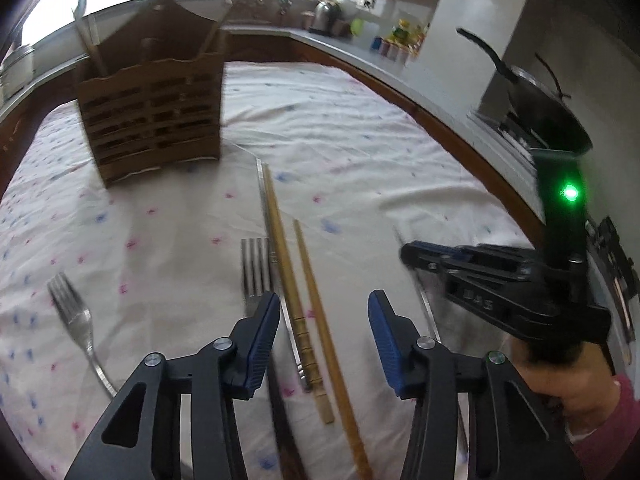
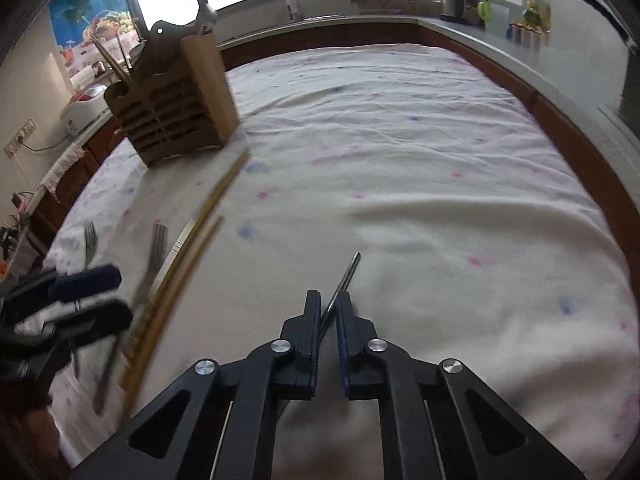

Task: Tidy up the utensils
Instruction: 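Grasp another wooden chopstick with the left tool while the right tool grasps a steel chopstick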

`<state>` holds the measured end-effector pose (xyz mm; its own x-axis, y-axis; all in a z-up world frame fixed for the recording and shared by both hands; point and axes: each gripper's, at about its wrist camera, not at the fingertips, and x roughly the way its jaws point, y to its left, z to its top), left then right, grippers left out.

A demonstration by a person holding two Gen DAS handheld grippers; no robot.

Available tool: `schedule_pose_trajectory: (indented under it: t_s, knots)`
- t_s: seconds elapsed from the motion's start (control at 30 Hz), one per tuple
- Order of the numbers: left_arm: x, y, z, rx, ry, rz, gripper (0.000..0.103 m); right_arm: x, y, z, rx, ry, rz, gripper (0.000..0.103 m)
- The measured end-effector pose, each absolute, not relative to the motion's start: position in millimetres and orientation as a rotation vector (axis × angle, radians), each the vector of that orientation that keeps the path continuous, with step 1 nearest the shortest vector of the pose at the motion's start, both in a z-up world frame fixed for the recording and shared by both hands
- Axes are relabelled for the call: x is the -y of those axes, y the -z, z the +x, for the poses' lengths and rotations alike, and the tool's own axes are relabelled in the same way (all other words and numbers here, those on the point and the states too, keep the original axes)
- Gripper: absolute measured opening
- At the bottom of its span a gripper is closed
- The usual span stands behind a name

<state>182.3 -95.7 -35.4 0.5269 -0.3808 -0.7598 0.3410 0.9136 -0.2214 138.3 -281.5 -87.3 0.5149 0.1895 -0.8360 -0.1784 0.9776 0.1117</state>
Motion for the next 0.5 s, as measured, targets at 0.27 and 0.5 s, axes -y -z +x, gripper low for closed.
schedule_pose_trajectory:
  t_s: [0.27,0.5]
  knots:
    - [137,55,214,-0.992,0.428,0.065,0.04,327,86,131,-1.01,-0.188,0.123,0.007]
    - [155,69,229,-1.025,0.401,0.116,0.036,335,87,129,-0.993,-0.207,0.197,0.008]
